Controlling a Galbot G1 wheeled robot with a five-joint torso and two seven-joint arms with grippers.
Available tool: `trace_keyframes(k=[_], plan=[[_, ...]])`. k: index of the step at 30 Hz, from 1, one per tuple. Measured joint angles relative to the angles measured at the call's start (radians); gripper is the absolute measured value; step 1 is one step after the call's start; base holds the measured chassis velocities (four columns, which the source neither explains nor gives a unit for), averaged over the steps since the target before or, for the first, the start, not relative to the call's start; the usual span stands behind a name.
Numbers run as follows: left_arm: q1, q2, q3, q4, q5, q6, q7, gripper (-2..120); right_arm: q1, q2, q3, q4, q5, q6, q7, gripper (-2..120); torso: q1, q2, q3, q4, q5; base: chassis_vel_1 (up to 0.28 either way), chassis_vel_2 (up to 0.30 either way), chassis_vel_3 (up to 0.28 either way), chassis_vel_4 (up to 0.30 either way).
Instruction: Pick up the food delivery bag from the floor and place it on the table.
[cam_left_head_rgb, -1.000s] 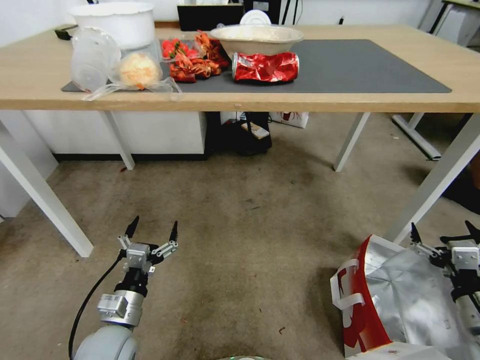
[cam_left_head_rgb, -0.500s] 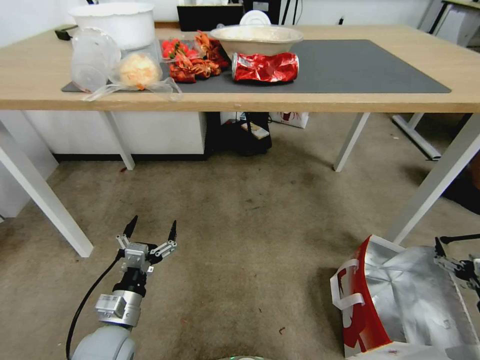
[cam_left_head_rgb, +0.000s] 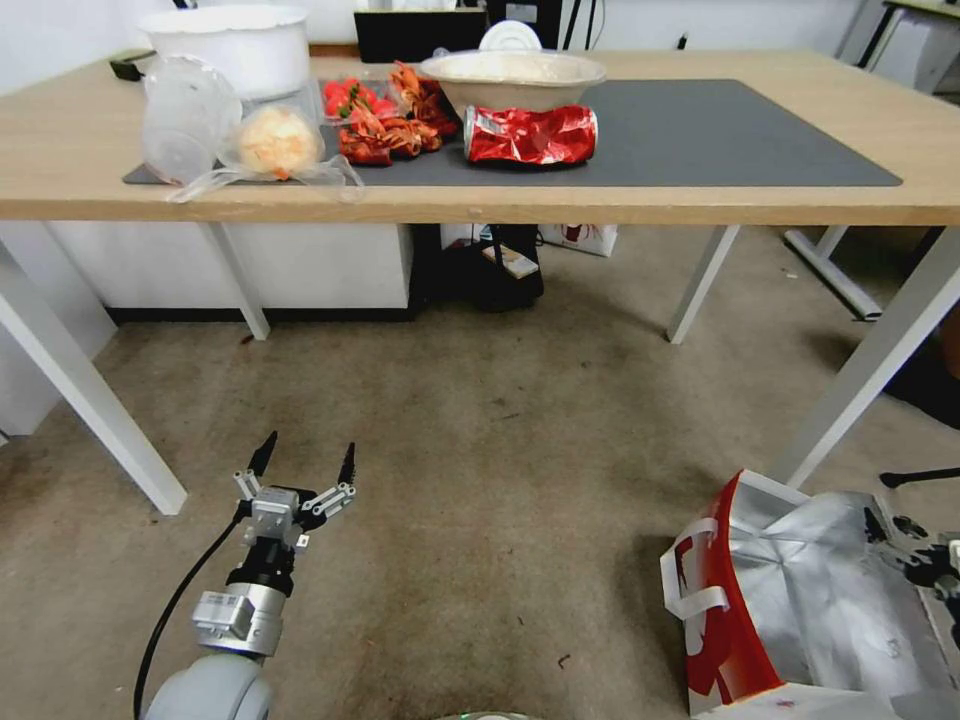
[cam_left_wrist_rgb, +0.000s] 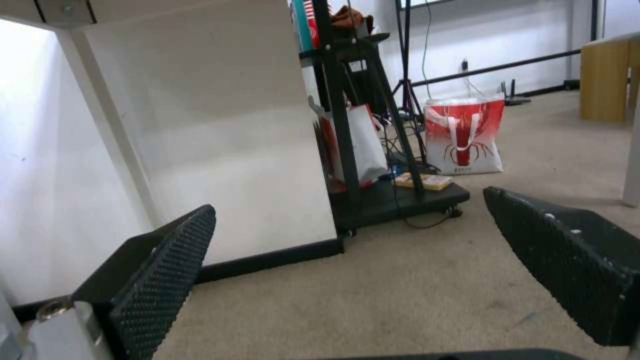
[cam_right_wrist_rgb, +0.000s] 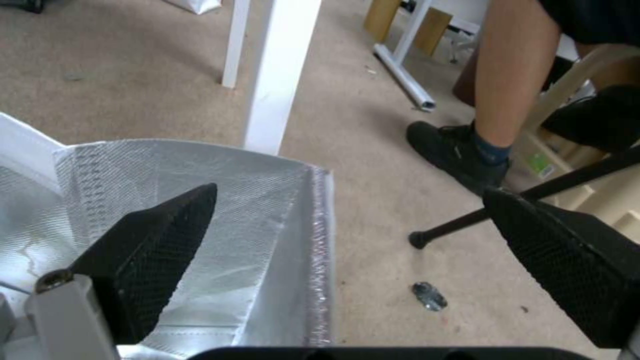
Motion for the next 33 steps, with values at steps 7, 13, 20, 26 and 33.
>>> trace_keyframes(k=[7, 13, 20, 26, 33], plan=[[0.003, -0.002, 0.003, 0.0, 0.007, -0.002, -0.001, 100, 0.031, -0.01, -0.026, -0.039, 0.004, -0.023, 0.002, 92, 0.0, 0.0, 0.0, 0.0, -0.0001, 0.0, 0.0, 0.0, 0.0], [0.002, -0.002, 0.006, 0.0, 0.012, -0.002, -0.002, 100, 0.048, -0.014, -0.044, -0.067, 0.009, -0.03, -0.004, 70, 0.0, 0.0, 0.0, 0.0, 0.0, 0.0, 0.0, 0.0, 0.0], [0.0, -0.003, 0.02, 0.002, 0.021, -0.003, -0.006, 100, 0.05, -0.01, -0.056, -0.076, 0.013, -0.033, -0.005, 47, 0.0, 0.0, 0.0, 0.0, 0.0, 0.0, 0.0, 0.0, 0.0], [-0.003, 0.0, 0.02, 0.004, 0.019, 0.0, -0.008, 100, 0.05, -0.008, -0.057, -0.074, 0.013, -0.031, -0.006, 24, 0.0, 0.0, 0.0, 0.0, -0.0001, 0.0, 0.0, 0.0, 0.0], [-0.004, 0.0, 0.021, 0.01, 0.014, 0.002, -0.008, 100, 0.046, -0.002, -0.06, -0.071, 0.01, -0.018, -0.007, 0, 0.0, 0.0, 0.0, 0.0, 0.0, 0.0, 0.0, 0.0, 0.0]])
